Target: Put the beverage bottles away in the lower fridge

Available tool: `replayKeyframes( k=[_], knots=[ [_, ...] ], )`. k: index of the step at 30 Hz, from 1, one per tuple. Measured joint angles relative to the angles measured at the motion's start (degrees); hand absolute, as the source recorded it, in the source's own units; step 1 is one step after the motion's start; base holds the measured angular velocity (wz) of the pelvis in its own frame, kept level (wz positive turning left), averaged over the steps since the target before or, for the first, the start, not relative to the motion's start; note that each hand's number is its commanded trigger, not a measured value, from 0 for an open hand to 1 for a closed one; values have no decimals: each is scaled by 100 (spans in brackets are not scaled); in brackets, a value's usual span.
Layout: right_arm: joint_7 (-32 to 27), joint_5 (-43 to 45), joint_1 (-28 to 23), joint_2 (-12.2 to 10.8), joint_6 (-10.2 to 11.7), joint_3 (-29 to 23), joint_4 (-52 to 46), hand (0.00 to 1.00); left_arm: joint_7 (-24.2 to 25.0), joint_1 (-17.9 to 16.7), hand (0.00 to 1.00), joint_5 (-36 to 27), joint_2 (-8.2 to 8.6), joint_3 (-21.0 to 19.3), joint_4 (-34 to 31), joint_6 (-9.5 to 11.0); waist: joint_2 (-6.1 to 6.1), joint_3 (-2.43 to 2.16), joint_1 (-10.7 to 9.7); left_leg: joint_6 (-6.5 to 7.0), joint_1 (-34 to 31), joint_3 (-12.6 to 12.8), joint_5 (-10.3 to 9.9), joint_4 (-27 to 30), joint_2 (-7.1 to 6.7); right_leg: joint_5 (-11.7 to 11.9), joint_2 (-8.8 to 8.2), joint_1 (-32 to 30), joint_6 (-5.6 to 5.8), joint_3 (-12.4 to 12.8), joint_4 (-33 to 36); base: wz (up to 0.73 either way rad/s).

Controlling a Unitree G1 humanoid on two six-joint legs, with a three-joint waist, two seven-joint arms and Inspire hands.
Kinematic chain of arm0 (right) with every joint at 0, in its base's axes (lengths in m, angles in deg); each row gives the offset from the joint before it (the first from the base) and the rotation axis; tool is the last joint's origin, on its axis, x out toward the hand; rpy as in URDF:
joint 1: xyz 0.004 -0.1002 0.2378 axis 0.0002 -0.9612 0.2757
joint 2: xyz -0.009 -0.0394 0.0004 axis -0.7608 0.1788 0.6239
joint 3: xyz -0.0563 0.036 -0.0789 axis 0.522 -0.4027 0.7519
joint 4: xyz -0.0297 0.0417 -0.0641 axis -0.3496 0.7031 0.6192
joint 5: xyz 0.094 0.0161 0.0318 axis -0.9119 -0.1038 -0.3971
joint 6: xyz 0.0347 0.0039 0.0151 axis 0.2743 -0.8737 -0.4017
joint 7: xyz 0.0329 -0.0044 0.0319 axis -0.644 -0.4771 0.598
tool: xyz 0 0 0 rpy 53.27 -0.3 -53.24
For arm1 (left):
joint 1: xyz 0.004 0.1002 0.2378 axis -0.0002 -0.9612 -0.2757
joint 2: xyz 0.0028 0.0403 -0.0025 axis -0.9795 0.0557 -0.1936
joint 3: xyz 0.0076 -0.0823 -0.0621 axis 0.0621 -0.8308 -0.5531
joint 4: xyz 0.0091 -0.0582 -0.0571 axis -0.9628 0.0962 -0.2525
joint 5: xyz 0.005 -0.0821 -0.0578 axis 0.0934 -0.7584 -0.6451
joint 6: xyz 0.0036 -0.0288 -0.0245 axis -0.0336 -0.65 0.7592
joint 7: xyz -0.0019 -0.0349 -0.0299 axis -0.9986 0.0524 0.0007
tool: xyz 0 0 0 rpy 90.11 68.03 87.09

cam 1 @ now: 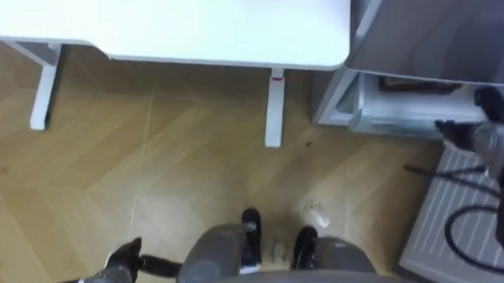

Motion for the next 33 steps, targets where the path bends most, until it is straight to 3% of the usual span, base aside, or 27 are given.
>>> replayKeyframes(
  k=[3, 6, 7, 9, 12, 14, 25, 33],
  knots=[
    [11, -40, -338, -74, -5, -19, -118, 0, 4, -119, 0, 5, 13, -198, -12, -9, -59, -39, -82, -2, 383, 4, 1, -216, -44, 1, -4, 356, 31, 2, -182, 0],
    [143, -95, -827, -285, -5, -189, -486, 0, -9, -281, 0, 5, 10, -498, -9, 9, -183, -111, -240, -26, 784, -7, -14, -389, -62, 23, 36, 847, 66, -67, -490, 9],
    [189, -90, -1036, -400, 3, -247, -714, 0, -11, -379, 0, -13, 9, -591, -11, 13, -245, -155, -282, -46, 919, -6, -30, -441, -62, 41, 66, 1007, 78, -50, -620, 0],
    [310, -79, -1262, -494, 10, -247, -962, 0, -13, -488, 0, -87, 12, -627, -27, 20, -285, -179, -401, -56, 1067, -7, -47, -508, -58, 88, 101, 1209, 92, -56, -788, 0],
    [379, -99, -1735, -533, 43, -283, -1468, 0, -57, -663, 0, -105, 104, -849, -55, 17, -288, -166, -403, -62, 1390, 30, -69, -684, -75, 105, 152, 1464, 118, 38, -953, -14],
    [392, -95, -2039, -685, 109, -283, -1841, 0, -182, -886, 0, -97, 133, -944, -192, 2, -272, -154, -415, -89, 1615, 97, -124, -747, -59, 109, 164, 1644, 122, 109, -1061, -21],
    [449, 85, -2722, -1357, 110, -283, -1922, 0, -308, -1183, 0, -93, 541, -1305, -250, -6, -174, -78, -558, -127, 1859, 81, -171, -835, -67, 108, 204, 1928, 121, 130, -1159, 1],
    [840, 926, -2966, -1392, -4, -269, -876, 0, -403, -1211, 0, -97, 561, -1323, -253, -4, -247, -84, -706, -134, 1895, -10, -191, -815, -92, 67, 187, 2023, 126, 100, -1255, 5]
  ],
)
